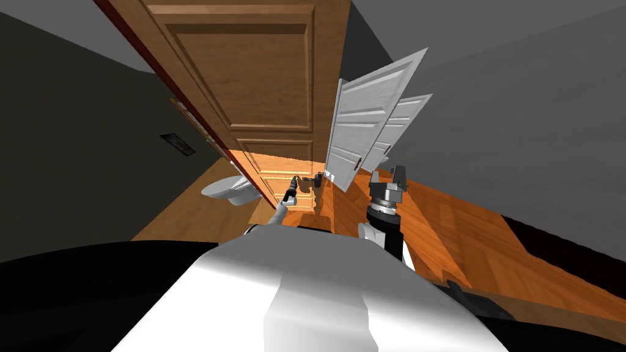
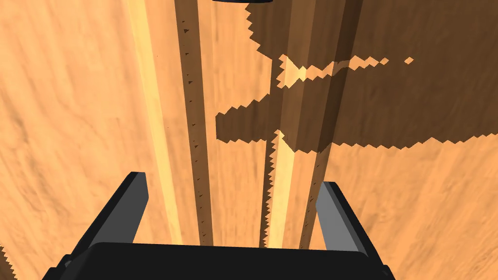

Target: Push the door open

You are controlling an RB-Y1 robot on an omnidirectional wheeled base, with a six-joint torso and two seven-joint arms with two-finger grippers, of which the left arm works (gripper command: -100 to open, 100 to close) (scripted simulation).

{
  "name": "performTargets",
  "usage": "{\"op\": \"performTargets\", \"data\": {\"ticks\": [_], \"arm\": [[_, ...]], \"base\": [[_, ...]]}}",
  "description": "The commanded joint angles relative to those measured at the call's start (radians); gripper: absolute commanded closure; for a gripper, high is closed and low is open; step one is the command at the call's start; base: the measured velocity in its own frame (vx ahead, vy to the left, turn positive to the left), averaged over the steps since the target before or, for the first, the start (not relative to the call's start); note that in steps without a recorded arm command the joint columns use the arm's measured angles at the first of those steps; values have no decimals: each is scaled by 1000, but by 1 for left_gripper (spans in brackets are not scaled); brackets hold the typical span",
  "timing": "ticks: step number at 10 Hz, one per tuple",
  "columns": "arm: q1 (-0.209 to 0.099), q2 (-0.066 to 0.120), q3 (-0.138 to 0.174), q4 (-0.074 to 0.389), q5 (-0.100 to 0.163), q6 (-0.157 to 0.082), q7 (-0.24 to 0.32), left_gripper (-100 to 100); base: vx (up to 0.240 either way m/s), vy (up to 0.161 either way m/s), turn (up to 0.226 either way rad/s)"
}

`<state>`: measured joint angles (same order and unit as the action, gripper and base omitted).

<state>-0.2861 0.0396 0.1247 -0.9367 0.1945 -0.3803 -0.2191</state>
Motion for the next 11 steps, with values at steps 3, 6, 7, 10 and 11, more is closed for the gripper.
{"op": "performTargets", "data": {"ticks": [3,6,7,10,11], "arm": [[-61,-22,-19,78,1,-22,0,-100],[-91,-34,-26,119,1,-34,-1,-100],[-112,-44,-32,147,1,-43,-1,-100],[-152,-66,-42,200,2,-59,-1,-100],[-152,-66,-42,200,2,-59,-1,-100]], "base": [[-59,-64,147],[-52,-50,72],[-82,-71,153],[-117,-121,85],[-88,-103,12]]}}
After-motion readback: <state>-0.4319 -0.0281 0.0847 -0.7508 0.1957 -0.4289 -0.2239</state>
